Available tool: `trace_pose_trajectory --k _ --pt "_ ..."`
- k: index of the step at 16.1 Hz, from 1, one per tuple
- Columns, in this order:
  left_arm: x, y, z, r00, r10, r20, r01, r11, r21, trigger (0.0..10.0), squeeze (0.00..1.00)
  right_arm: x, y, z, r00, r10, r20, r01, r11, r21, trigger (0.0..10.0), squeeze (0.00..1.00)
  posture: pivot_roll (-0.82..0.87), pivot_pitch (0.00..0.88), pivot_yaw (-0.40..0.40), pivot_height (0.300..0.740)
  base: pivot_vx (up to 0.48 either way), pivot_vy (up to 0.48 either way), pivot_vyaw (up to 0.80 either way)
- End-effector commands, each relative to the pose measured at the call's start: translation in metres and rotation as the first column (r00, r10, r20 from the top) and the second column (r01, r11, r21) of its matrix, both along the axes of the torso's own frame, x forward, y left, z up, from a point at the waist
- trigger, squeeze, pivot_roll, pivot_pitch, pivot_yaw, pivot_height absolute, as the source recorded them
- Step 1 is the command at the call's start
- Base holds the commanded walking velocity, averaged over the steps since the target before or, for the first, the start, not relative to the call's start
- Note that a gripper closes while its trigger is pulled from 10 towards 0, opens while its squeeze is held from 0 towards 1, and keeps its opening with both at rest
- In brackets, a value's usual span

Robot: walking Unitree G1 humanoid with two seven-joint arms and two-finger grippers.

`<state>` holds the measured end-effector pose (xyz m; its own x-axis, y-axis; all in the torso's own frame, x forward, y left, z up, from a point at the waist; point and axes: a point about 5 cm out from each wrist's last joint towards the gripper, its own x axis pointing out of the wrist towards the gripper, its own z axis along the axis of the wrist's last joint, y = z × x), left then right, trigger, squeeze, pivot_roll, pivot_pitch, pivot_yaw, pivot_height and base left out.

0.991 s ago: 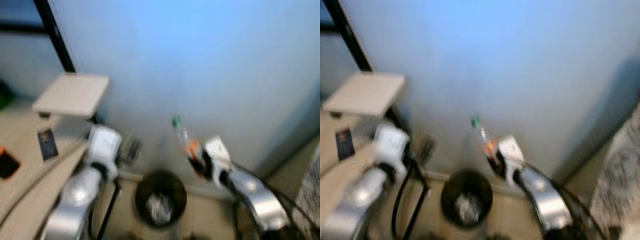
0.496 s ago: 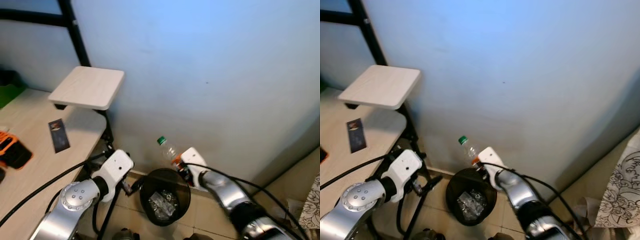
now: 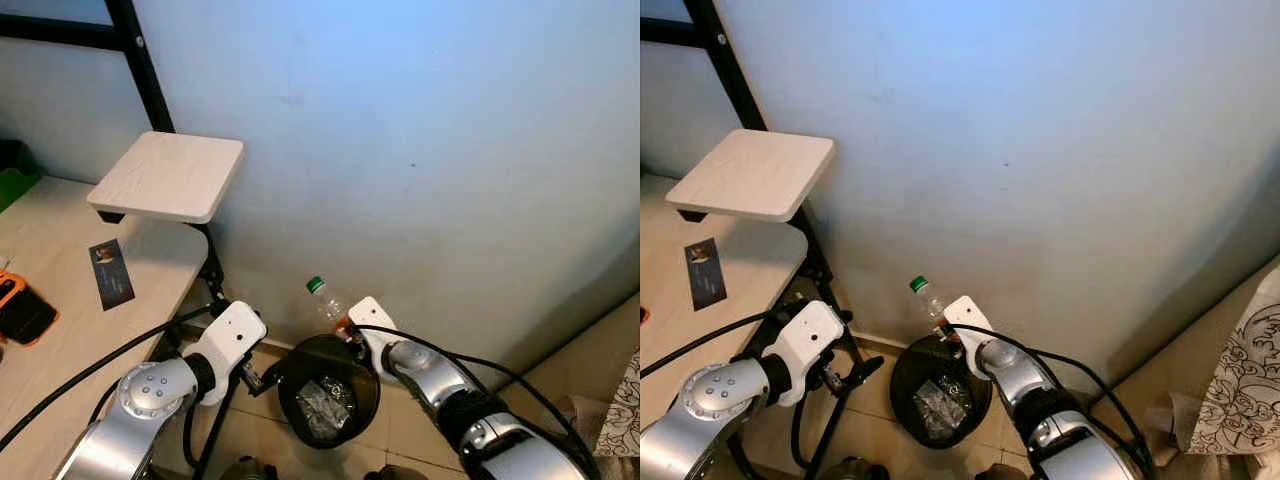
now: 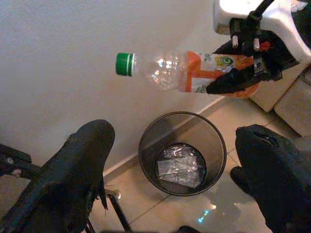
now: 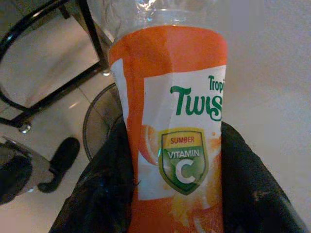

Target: Clean up the room

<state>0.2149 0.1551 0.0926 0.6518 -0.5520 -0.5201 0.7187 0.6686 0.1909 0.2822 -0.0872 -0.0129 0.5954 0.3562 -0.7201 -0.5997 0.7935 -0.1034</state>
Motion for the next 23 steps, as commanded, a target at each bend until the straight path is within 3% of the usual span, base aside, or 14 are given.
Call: trace_pose_trajectory --k 1,8,10,13,14,16,17,19,21,23 --pt "0.000 0.000 -0.001 1.000 0.003 -0.016 -0.003 1.000 -0.004 10.0 1.00 0.002 0.001 0.001 1.000 -0.007 0.002 0.007 1.000 0.024 10.0 1.00 -0.03 0.122 0.007 0.740 0.000 0.000 0.00" --pt "0.001 -0.003 -0.001 1.000 0.007 -0.016 -0.007 1.000 -0.019 10.0 1.00 -0.004 -0.001 -0.003 0.998 0.044 -0.041 -0.042 0.997 0.059 10.0 1.00 -0.04 0.115 0.004 0.740 0.000 0.000 0.00" --pt "0.002 -0.005 -0.001 1.000 0.017 -0.011 -0.017 0.999 -0.035 10.0 1.00 -0.004 -0.008 -0.002 0.999 0.029 -0.028 -0.026 0.994 0.102 10.0 1.00 -0.05 0.109 0.003 0.740 0.000 0.000 0.00" --pt "0.010 -0.010 0.008 0.993 0.106 0.049 -0.099 0.988 -0.116 10.0 1.00 0.001 -0.029 0.011 0.994 -0.088 0.059 0.074 0.976 0.205 10.0 1.00 -0.06 0.100 -0.001 0.740 0.000 0.000 0.00" --pt "0.019 -0.013 0.014 0.971 0.218 0.096 -0.199 0.964 -0.178 10.0 1.00 0.001 -0.042 0.030 0.972 -0.172 0.158 0.121 0.949 0.293 10.0 1.00 -0.07 0.099 0.001 0.740 0.000 0.000 0.00" --pt "0.025 -0.024 0.019 0.949 0.279 0.145 -0.244 0.945 -0.217 10.0 1.00 -0.004 -0.060 0.057 0.910 -0.331 0.248 0.226 0.900 0.373 10.0 1.00 -0.09 0.093 0.019 0.740 0.000 0.000 -0.39" --pt "0.027 -0.029 0.015 0.943 0.310 0.121 -0.280 0.935 -0.216 10.0 0.98 -0.008 -0.064 0.065 0.886 -0.369 0.281 0.244 0.886 0.394 10.0 1.00 -0.10 0.092 0.026 0.740 0.000 0.000 -0.77" --pt "0.031 -0.032 0.014 0.919 0.375 0.119 -0.341 0.909 -0.239 10.0 0.97 -0.015 -0.065 0.076 0.857 -0.409 0.313 0.262 0.869 0.419 10.0 1.00 -0.11 0.089 0.037 0.740 0.000 0.000 -0.77" --pt "0.037 -0.035 0.024 0.907 0.381 0.179 -0.329 0.907 -0.263 10.0 0.96 -0.023 -0.062 0.094 0.828 -0.422 0.369 0.265 0.875 0.406 10.0 1.00 -0.11 0.083 0.034 0.740 0.000 0.000 -0.77" --pt "0.039 -0.028 0.032 0.869 0.451 0.206 -0.379 0.872 -0.308 10.0 0.98 -0.025 -0.067 0.101 0.807 -0.467 0.362 0.304 0.853 0.424 10.0 1.00 -0.11 0.080 0.032 0.740 0.000 0.000 -0.77"
